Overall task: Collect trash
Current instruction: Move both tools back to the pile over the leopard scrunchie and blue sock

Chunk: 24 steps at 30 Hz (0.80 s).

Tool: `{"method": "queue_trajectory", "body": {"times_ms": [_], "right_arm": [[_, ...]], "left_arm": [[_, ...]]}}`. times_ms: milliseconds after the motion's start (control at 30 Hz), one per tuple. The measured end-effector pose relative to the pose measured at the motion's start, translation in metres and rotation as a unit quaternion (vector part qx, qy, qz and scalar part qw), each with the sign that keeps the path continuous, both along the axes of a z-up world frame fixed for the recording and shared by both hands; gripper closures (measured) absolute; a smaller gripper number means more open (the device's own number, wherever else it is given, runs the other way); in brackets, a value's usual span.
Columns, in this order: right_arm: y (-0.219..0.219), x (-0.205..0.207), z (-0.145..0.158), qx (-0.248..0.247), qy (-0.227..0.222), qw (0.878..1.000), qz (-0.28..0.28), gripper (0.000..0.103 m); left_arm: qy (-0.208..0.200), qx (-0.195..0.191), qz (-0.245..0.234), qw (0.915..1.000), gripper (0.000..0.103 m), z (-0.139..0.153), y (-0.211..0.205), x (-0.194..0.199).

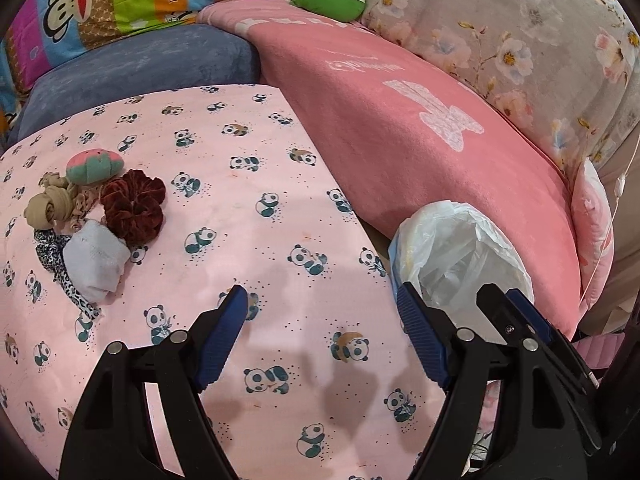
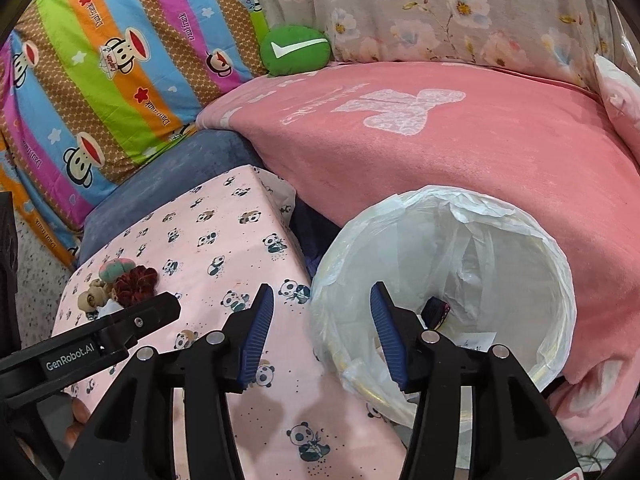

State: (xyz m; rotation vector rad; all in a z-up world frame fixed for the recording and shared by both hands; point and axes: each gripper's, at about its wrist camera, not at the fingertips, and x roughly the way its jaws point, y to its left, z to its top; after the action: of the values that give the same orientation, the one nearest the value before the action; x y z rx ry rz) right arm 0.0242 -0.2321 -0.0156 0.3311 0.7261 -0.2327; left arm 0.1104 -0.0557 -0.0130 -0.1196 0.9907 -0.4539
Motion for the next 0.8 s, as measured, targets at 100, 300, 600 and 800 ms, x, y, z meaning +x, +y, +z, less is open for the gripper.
{"method": "queue_trajectory", "body": {"times_ms": [100,300,600,800], "right_arm": [[0.013,0.005,0.000,-0.003,0.003,1.000,0.013,0.053],[0.040,0.016,-0.001,-0.009,0.008,0.999,0.041,0.053],[0.088,0.033,-0.002,-0.023,0.017,0.996,0.089,0.051],[0.126,0.045,-0.006,-0.032,0.025,0.991,0.124,0.050]], "left_arm": [[0.001,-0.002,0.012,0.9999,0.030,-0.001,0.014,0.002],[0.004,-0.005,0.037,0.9993,0.030,-0.003,0.044,0.005],[0.013,-0.014,0.084,0.9962,0.030,-0.010,0.095,0.012],[0.027,-0.018,0.124,0.9917,0.030,-0.022,0.136,0.018]]}}
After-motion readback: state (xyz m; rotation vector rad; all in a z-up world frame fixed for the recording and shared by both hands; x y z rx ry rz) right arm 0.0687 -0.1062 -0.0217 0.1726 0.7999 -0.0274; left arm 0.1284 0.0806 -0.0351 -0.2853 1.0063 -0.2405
